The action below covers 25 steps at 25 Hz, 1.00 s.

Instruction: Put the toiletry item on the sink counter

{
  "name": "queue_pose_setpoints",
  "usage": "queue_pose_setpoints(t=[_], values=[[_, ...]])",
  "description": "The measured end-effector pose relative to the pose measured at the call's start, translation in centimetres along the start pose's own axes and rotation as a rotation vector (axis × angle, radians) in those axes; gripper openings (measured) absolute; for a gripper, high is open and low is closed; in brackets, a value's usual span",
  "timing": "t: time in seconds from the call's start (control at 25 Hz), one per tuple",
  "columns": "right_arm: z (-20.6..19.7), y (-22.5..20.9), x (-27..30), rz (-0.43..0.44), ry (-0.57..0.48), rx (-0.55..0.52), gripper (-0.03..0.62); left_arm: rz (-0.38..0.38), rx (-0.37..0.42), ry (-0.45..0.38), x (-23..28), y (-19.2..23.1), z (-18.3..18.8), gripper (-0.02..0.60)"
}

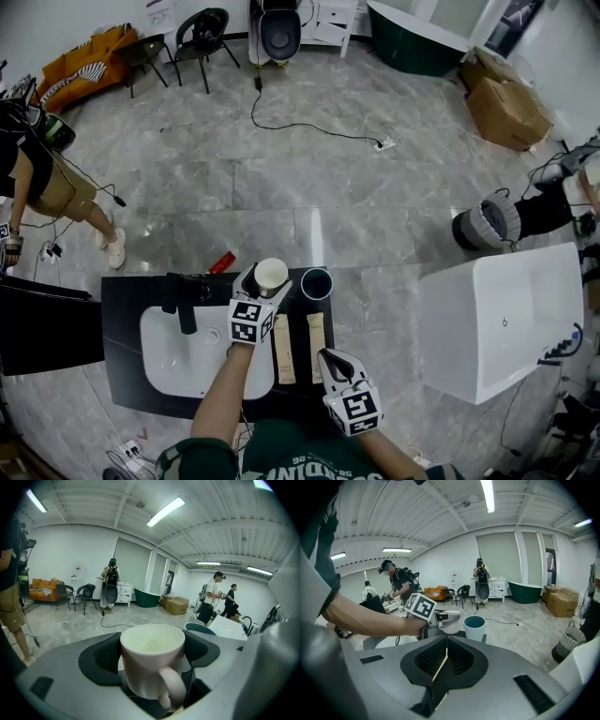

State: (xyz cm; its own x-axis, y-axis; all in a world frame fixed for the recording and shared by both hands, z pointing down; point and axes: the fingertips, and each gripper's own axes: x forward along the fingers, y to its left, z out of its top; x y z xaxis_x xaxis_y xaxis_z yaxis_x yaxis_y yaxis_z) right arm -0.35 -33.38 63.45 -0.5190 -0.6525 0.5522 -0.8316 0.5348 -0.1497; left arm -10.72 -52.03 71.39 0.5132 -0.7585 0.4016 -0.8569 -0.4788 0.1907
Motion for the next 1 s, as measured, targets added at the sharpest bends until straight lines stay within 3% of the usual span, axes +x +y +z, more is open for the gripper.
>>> queue_pose_setpoints(t=[0.68,1.0], values=[[-1.6,-0.2,-0.1,-0.019,0.048,0.027,0.043,0.019,0.062,0.019,1.6,0.3,-3.2,0.403],[-1.8,0.4,-0.4,-0.004,0.047,0.018,0.043,0.077,0.094,0.071,0.6,-0.5,-4.6,0.403]])
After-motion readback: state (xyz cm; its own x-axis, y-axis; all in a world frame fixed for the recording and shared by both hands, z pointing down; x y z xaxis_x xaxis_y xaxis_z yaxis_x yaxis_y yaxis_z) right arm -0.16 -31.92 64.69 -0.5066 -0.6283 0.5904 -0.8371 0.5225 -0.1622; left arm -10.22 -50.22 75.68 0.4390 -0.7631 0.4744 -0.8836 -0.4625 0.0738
